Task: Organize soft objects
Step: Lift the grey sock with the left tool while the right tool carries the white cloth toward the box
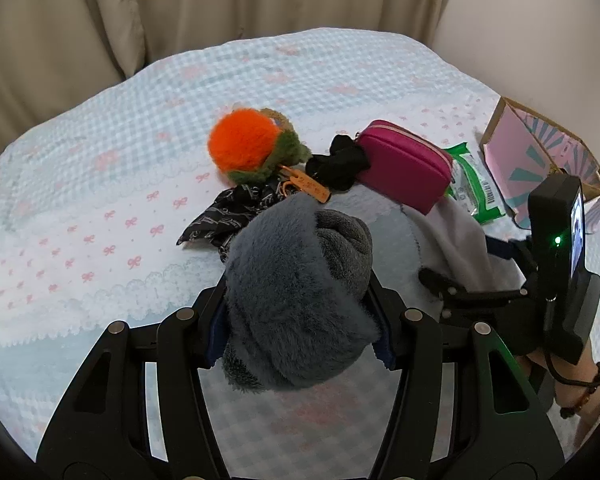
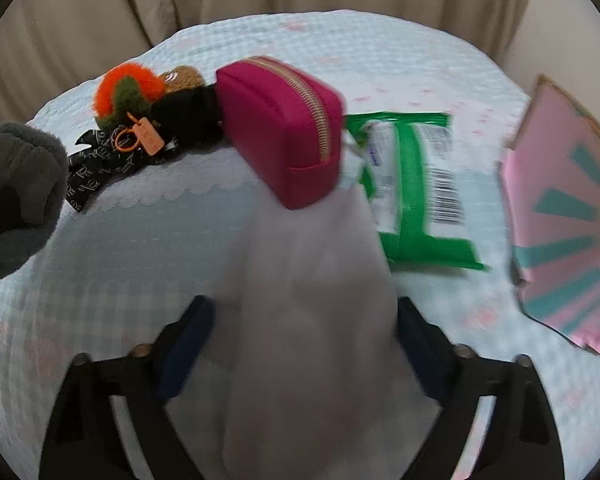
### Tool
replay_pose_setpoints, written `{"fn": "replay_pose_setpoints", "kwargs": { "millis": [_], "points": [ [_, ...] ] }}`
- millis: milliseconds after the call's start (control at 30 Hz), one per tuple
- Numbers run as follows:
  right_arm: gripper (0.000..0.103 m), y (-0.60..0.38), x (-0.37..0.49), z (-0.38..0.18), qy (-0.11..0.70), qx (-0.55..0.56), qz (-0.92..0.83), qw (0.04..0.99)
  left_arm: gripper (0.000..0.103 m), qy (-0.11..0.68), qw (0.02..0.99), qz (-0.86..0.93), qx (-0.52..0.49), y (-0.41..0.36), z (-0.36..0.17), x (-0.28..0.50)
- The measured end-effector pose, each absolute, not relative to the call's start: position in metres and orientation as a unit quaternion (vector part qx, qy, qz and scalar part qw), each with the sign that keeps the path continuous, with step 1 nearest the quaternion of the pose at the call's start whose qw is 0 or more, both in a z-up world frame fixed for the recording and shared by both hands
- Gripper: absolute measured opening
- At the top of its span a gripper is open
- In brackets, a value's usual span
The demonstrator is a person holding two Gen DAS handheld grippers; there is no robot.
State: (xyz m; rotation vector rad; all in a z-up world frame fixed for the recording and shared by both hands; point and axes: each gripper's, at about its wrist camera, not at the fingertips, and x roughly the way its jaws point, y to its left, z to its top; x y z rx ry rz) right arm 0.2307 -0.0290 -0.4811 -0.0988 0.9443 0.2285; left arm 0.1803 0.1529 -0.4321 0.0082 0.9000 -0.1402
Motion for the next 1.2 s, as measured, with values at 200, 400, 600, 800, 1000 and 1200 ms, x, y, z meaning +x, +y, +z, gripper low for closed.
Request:
{"fn": "replay_pose_setpoints", "kwargs": {
  "millis": [200, 400, 600, 800, 1000, 1200],
  "points": [
    [0.024, -0.019, 0.244, -0.475, 0.427, -0.056, 0.130, 0.893, 0.053, 0.433, 0.898, -0.071, 0.001, 0.154, -0.433, 0.186],
    [0.007, -0.031, 0.261, -0.468, 0.437, -0.002, 0.149, 0.887, 0.053, 0.431, 0.899, -0.076, -0.004, 0.151, -0.428, 0.190],
    [0.007, -0.030, 0.246, -0.457, 0.436, 0.028, 0.186, 0.880, 0.053, 0.424, 0.902, -0.077, -0.005, 0.147, -0.419, 0.191],
    [0.007, -0.038, 0.230, -0.434, 0.424, 0.054, 0.200, 0.881, 0.053, 0.418, 0.905, -0.075, -0.008, 0.141, -0.400, 0.190],
    [0.007, -0.059, 0.211, -0.390, 0.408, 0.069, 0.196, 0.889, 0.053, 0.406, 0.910, -0.080, -0.010, 0.126, -0.358, 0.189],
    [0.006, -0.088, 0.205, -0.321, 0.382, 0.073, 0.178, 0.904, 0.053, 0.381, 0.920, -0.094, 0.001, 0.094, -0.298, 0.192]
  ]
}}
